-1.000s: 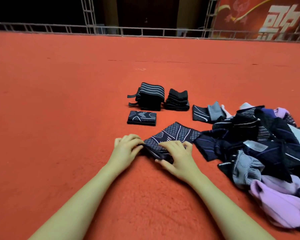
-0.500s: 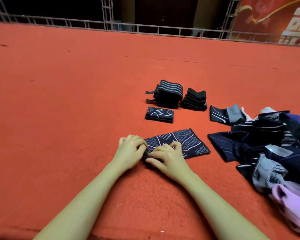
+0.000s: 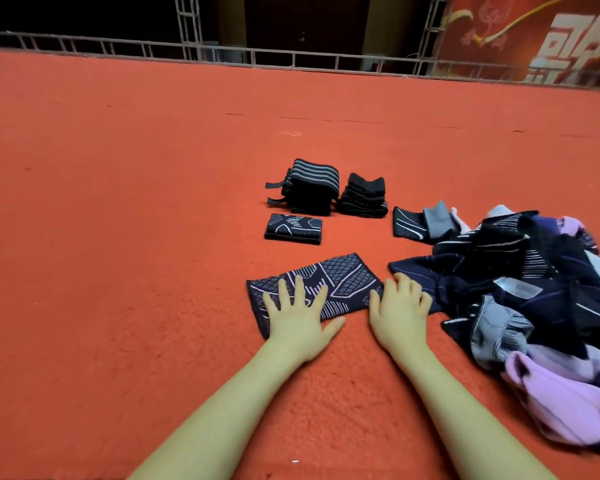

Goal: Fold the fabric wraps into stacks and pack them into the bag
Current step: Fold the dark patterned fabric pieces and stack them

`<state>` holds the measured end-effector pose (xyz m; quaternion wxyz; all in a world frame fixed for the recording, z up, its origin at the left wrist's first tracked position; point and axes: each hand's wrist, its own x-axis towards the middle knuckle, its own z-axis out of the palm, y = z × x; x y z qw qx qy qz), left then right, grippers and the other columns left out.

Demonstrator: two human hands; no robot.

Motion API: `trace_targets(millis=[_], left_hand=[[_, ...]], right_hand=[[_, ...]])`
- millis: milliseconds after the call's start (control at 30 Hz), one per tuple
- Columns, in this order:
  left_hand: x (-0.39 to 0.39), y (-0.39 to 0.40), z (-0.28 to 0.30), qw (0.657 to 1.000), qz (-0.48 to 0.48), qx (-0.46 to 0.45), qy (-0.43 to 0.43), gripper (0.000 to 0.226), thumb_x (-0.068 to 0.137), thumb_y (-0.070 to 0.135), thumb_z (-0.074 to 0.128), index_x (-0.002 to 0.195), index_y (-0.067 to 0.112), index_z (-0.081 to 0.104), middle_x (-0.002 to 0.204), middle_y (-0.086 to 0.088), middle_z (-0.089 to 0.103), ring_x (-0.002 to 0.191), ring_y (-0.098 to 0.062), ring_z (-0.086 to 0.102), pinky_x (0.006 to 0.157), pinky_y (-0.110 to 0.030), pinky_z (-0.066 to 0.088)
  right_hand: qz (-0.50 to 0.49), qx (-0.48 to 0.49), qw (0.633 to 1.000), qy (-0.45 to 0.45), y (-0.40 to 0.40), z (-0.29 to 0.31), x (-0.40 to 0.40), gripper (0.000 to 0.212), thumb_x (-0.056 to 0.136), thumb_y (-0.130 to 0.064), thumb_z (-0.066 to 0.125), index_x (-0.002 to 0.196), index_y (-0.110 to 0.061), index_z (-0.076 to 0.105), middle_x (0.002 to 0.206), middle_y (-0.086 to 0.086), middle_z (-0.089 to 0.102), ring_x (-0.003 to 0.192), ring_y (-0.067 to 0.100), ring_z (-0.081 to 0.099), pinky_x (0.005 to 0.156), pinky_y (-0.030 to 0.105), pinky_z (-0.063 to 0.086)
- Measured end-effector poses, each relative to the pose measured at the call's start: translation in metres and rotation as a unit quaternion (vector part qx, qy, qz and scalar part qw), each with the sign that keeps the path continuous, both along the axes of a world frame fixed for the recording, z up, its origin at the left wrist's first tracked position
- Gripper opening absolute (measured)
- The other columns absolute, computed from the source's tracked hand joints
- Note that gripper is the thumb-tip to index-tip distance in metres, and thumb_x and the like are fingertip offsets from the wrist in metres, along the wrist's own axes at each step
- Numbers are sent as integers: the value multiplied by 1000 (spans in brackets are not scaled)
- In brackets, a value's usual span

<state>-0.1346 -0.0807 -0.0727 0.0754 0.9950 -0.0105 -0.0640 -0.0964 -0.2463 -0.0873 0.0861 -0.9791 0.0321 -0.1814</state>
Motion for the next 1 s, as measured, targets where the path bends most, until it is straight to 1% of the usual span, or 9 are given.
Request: trace_targets(millis=[100, 333, 500, 600, 667, 733, 800, 900, 1000], left_hand=[[7, 0, 0, 1000, -16, -14, 8, 64, 90, 71, 24, 148, 47, 10, 160, -2, -6, 144, -39, -13, 107, -66, -9], [11, 7, 1, 993, -113, -38, -24, 46, 100, 51, 22, 146, 48, 22, 159, 15, 5, 145, -34, -8, 111, -62, -4], [22, 19, 4, 976, -196, -6, -92, 46, 101, 48, 25, 146, 44, 26, 157, 17, 14, 147, -24, 1, 115, -51, 1], [22, 15, 4, 978, -191, 4, -88, 46, 101, 48, 25, 145, 38, 33, 156, 11, 24, 146, -19, 12, 116, -45, 6], [22, 5, 6, 982, -146, -54, -110, 43, 102, 45, 28, 132, 28, 54, 145, 8, 44, 139, -18, 30, 112, -37, 17], [24, -8, 11, 978, -98, -80, -165, 40, 101, 40, 33, 108, 17, 65, 121, 3, 62, 122, -19, 49, 99, -32, 29], [25, -19, 8, 980, -80, -75, -164, 39, 100, 40, 34, 120, 17, 58, 130, 0, 55, 127, -22, 44, 101, -35, 28], [24, -28, 0, 994, -81, -42, -66, 54, 100, 47, 26, 150, 31, 21, 159, 2, 14, 146, -26, 8, 116, -44, 5], [31, -26, 0, 995, -96, -15, -26, 56, 99, 51, 22, 151, 38, 9, 160, 5, 0, 147, -27, -5, 117, -48, -4]], right_hand=[[-12, -10, 1000, -5, 2, -4, 2, 39, 91, -33, 56, 111, 1, 62, 142, 17, 43, 125, 35, 38, 95, 45, 19], [-4, 70, 998, -4, -7, -2, 1, 36, 91, -32, 57, 111, -2, 59, 143, 12, 38, 130, 31, 28, 101, 41, 13], [24, 109, 984, -138, -12, -8, -15, 29, 82, -34, 42, 89, -10, 56, 101, 9, 60, 95, 32, 51, 82, 39, 24], [27, 107, 981, -159, -9, -4, -21, 16, 81, -26, 51, 89, -14, 57, 80, 2, 61, 80, 29, 56, 76, 37, 21], [36, 101, 981, -162, -8, -3, -21, 11, 78, -18, 58, 88, -15, 56, 73, -1, 59, 75, 28, 57, 72, 37, 20], [46, 98, 981, -159, -8, -2, -21, 21, 74, -8, 68, 89, -15, 56, 73, -1, 57, 73, 28, 56, 72, 36, 20], [52, 98, 981, -158, -8, -2, -21, 37, 68, -3, 72, 100, -14, 58, 81, 1, 58, 77, 29, 56, 74, 35, 21], [44, 92, 982, -158, -10, -4, -18, 51, 67, -8, 70, 117, -8, 59, 85, 4, 61, 79, 31, 58, 75, 35, 22], [40, 68, 986, -144, -11, -7, -15, 48, 58, -7, 85, 103, -4, 66, 79, 8, 61, 74, 33, 59, 74, 36, 22]])
